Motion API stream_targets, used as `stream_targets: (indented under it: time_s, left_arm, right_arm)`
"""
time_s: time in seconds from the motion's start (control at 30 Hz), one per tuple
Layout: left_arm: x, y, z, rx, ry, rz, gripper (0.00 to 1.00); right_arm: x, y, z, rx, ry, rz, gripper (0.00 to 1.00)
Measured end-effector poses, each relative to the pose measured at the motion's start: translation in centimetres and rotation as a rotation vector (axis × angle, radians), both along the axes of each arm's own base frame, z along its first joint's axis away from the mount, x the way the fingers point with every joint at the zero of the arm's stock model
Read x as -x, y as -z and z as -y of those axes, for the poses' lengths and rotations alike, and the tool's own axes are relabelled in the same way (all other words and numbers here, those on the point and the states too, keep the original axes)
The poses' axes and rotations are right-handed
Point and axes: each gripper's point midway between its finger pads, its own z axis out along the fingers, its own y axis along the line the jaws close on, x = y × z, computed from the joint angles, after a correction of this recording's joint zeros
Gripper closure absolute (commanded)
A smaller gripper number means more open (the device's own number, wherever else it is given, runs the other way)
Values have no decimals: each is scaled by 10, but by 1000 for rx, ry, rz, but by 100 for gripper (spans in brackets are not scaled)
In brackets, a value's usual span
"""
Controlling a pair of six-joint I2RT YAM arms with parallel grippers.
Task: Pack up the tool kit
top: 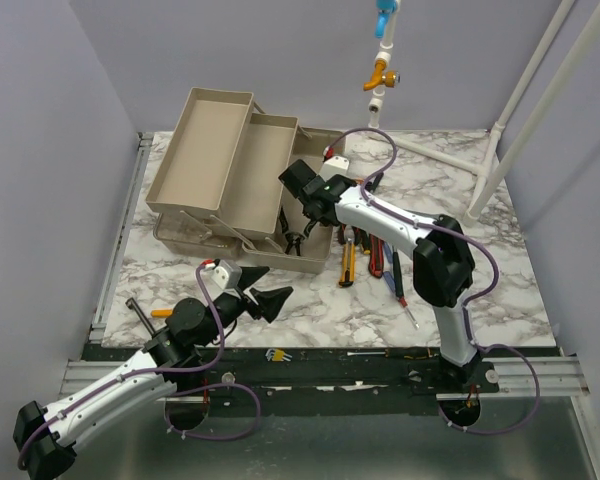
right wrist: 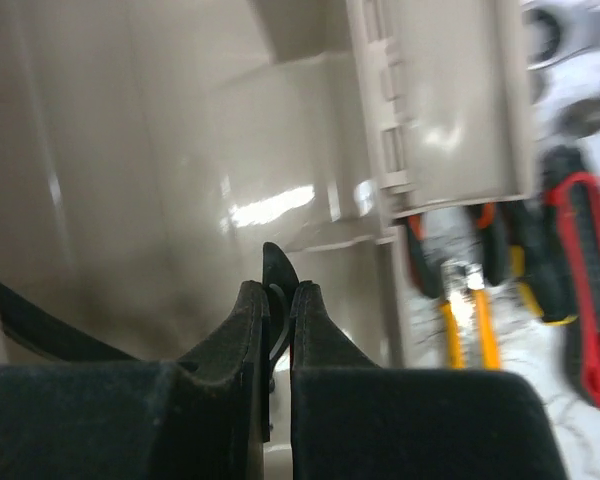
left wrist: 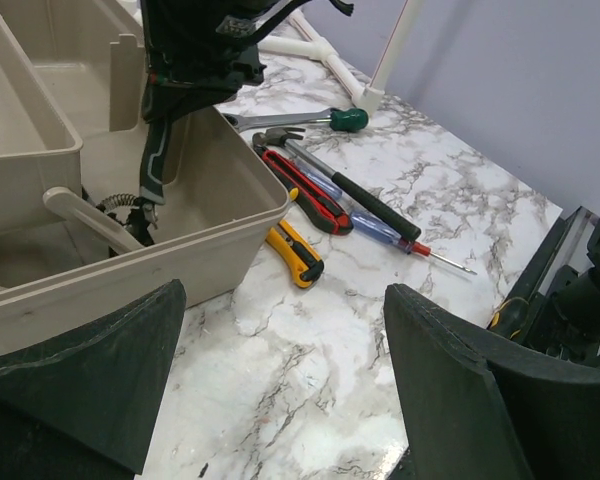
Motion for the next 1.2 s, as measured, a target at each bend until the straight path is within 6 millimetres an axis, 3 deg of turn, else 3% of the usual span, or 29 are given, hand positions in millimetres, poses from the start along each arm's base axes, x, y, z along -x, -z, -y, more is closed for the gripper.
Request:
stream_targets:
  time_s: [0.17, 0.3, 0.37, 0.43, 0.53, 0.7, 0.9, 1.1, 1.2]
  left_arm:
    - [0, 2, 0, -6, 0, -5, 18]
    - [0, 2, 1, -7, 0, -6, 18]
    - [0, 2, 0, -7, 0, -6, 18]
    - [0, 2, 0, -7, 0, -6, 18]
    - [0, 2, 1, -7, 0, -6, 18]
    - [-1, 5, 1, -16, 0, -14, 18]
    - [-1, 9, 3, -26, 8, -24, 18]
    - [2, 22, 13, -68, 58, -56, 17]
    - [5, 28, 19, -97, 89, -78, 17]
  right_arm:
    - [0, 10, -34, -97, -130, -48, 97]
    - [1, 20, -52, -147, -199, -71, 88]
    - [-1, 22, -57, -157, -213, -69, 84]
    - [-1, 24, -59, -160, -226, -70, 68]
    - [-1, 24, -61, -161, -244, -71, 58]
    - [-1, 21, -61, -156, -260, -66, 57]
    - [12, -11, -45, -168, -265, -29, 57]
    - [47, -65, 6, -152, -267, 54, 58]
    - [63, -81, 35, -123, -248, 90, 58]
